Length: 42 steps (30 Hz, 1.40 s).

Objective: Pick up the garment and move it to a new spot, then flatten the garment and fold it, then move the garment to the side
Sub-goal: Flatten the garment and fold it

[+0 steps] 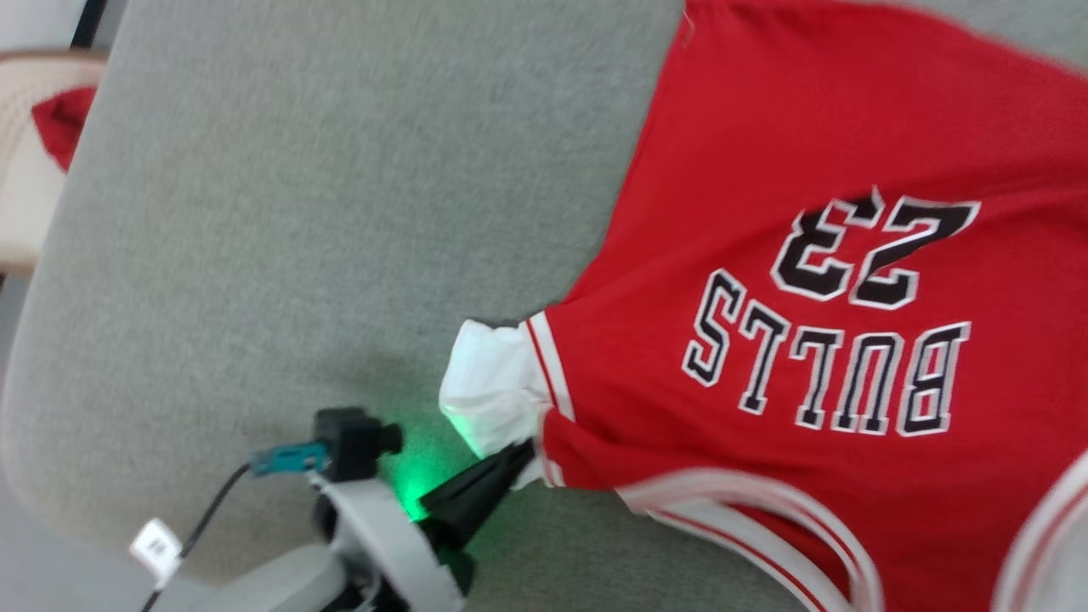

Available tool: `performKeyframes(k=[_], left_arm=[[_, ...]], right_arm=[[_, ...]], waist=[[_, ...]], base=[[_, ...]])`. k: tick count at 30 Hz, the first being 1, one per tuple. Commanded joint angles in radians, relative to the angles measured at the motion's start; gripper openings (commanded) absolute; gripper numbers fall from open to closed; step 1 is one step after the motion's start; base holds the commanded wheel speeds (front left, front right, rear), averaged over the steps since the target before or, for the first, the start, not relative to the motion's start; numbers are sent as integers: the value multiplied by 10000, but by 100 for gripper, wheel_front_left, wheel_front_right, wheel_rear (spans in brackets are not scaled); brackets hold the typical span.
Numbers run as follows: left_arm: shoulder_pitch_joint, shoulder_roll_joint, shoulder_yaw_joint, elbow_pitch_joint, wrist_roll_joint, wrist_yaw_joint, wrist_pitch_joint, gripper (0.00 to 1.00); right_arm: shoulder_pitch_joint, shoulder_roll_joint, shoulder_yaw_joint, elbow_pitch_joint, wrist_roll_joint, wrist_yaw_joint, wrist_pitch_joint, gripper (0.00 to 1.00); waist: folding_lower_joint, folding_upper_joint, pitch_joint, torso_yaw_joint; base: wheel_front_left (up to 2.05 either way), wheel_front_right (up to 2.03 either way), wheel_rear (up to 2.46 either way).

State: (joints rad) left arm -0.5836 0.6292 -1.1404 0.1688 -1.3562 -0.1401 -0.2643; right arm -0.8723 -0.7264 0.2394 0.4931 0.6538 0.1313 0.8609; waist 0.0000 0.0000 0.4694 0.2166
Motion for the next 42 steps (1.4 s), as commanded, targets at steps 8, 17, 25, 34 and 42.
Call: performKeyframes(k=[8,17,25,34,42], left_arm=[[1009,569,824,-234,85,432,8,0],[1348,719,1314,-599,326,597,6,0],[935,512,1244,-524,488,563,163,0],[707,300,1241,-301,593,422,206,0],[756,171,1284,-573,870,524,127,0]], right_arm=[[4803,-1011,-801,-3030,2113,-10,404,0],[9734,71,-2069,-6483,2382,-9,957,0],[11072,1227,-1459,-7593,1493,-9,1361,0],[10441,985,-2342,-8377,1126,-9,664,100],[9152,571,-4247,-9452,1658,-9,980,100]], waist=[[0,0,-1475,-1549],[0,0,-1556,-2169],[0,0,-1489,-2239],[0,0,-1526,-2211],[0,0,-1369,-1822]], base=[[0,0,0],[0,0,0],[0,0,0],[0,0,0],[0,0,0]])
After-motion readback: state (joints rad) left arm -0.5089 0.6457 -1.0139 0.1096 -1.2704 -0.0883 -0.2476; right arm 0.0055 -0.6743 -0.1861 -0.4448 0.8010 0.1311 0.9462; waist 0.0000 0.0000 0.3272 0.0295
